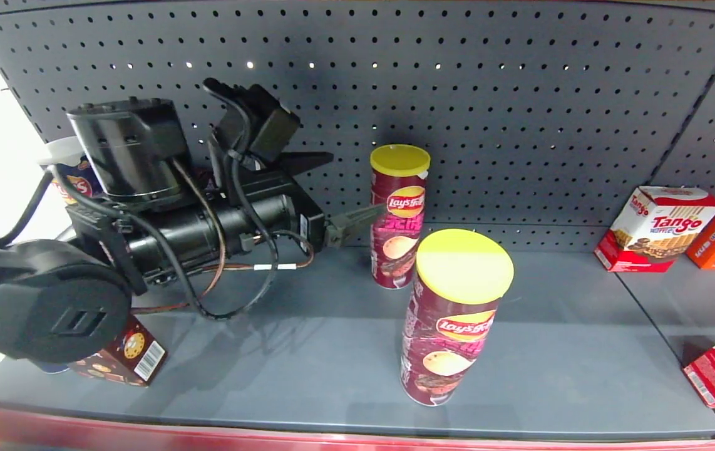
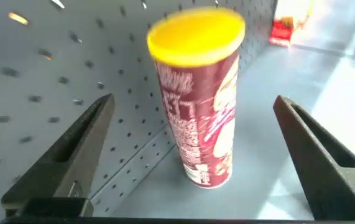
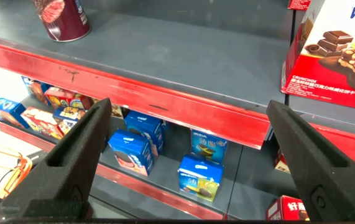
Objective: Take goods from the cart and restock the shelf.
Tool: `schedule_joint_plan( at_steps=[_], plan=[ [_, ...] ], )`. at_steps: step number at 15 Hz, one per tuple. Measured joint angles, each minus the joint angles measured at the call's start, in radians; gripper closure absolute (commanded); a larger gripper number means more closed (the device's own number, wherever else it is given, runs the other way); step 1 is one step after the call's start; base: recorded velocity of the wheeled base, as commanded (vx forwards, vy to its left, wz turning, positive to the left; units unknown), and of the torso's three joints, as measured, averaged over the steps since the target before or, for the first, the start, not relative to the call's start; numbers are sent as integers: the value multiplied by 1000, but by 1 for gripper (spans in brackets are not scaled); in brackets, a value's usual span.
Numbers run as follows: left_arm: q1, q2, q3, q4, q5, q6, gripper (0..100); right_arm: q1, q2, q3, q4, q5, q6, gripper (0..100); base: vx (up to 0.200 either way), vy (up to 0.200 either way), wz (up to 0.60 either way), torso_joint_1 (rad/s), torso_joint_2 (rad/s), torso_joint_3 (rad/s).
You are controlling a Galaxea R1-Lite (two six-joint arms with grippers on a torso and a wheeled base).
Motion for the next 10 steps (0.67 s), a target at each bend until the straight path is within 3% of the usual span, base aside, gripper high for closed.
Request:
schedule_joint_plan(
  at_steps=[5,10],
  plan=[
    [-56,-163,76,-1,73,-1,0,0,0,0,0,0,0,0,0,0,0,0,0,0],
    [-67,-368,290,2,124,2,0,0,0,0,0,0,0,0,0,0,0,0,0,0]
  ],
)
